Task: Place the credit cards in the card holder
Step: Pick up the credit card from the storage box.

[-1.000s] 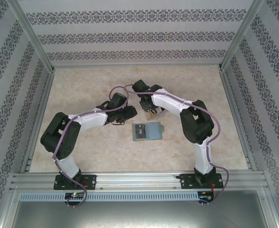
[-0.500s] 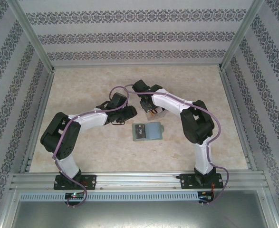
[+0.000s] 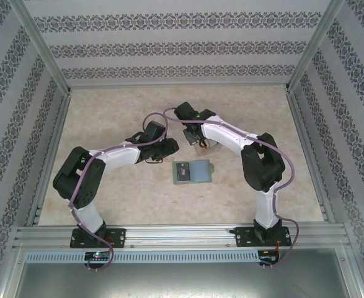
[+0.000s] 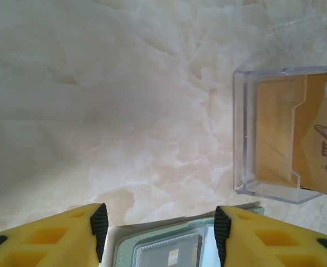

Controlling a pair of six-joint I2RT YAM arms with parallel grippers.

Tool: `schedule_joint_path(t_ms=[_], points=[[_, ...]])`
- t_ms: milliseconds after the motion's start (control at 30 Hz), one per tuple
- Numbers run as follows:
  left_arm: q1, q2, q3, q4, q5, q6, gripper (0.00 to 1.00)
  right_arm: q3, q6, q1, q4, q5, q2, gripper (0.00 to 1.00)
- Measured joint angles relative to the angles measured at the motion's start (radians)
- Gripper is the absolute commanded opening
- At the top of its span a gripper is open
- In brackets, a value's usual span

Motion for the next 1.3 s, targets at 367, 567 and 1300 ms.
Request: schedule_joint_path(t_ms=[367,567,1300], points=[[0.0,-0.025,-0.01,0.003,0.009,0.0,0.56,-0.103,0.085,-0.008,0.032,-0.116,-0.187,0.07],[0.0,-0.085,-0.039,0.056,0.056,-0.006,0.61,-0.278,0.196,-0.093,0.172,-0.294,-0.422,0.03],[0.001,-0.052,-0.066,0.422,0.35,-0.142,0.67,-0.752,0.661,-0.311,0.74,-0.845,-0.628,0.03]])
